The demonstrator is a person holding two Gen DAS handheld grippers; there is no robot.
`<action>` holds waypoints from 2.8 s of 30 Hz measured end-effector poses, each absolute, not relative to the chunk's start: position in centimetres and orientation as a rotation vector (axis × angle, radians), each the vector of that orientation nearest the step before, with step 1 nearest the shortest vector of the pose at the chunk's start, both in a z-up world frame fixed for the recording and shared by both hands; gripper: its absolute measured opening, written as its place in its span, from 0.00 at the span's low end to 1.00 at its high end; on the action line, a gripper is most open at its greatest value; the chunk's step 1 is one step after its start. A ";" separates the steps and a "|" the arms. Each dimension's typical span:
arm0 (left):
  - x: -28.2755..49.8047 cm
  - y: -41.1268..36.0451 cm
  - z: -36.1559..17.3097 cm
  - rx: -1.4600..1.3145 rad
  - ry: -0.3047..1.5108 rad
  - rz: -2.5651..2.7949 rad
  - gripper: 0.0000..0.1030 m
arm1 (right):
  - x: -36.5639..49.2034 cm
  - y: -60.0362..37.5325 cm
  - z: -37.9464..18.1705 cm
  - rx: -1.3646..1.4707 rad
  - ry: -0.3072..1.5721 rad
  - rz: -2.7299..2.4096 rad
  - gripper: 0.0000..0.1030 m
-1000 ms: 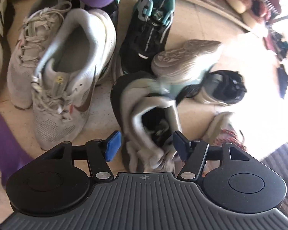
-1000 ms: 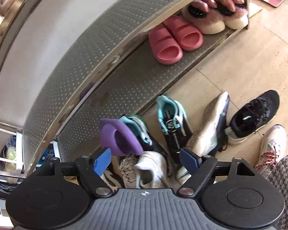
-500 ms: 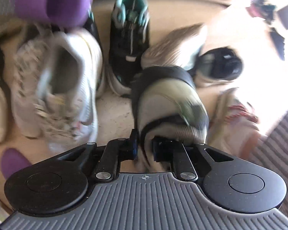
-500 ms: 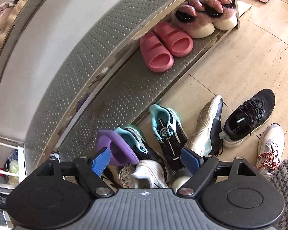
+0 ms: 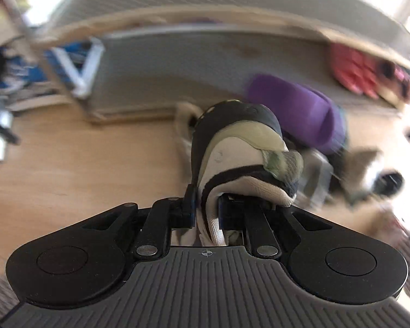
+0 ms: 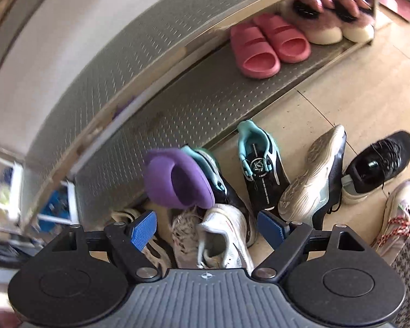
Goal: Organize scattered shoes
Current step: 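Place the white sneaker under the rack shelf and open the left tool, then grasp the matching white D-RAIN PRO sneaker with the right tool, then set the sneaker beside its pair and open the right tool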
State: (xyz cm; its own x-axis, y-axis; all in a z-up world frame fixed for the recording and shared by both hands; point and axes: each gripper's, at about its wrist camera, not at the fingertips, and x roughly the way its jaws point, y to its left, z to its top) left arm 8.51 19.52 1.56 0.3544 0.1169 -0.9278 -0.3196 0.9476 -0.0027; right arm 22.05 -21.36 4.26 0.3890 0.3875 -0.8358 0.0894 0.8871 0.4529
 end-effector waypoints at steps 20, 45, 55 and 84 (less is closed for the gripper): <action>13.3 30.9 1.4 0.089 1.275 0.297 0.84 | 19.3 5.2 -3.7 -0.049 1.270 0.571 0.70; 12.2 38.1 3.5 -0.280 1.195 0.414 0.87 | 18.1 31.9 -20.1 -0.380 1.396 0.560 0.78; 12.3 37.1 3.5 -0.267 1.196 0.396 0.88 | 19.0 29.6 -20.9 -0.117 1.439 0.354 0.72; 15.3 31.4 3.5 -0.203 1.219 0.311 0.88 | 23.2 10.1 -15.4 0.081 1.313 0.420 0.78</action>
State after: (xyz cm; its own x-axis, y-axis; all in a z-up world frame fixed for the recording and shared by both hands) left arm 15.28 31.45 3.48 0.3103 0.1261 -0.9422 -0.3414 0.9398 0.0134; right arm 23.16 10.07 -15.40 0.1913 0.3438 -0.9193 -0.2535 0.9222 0.2921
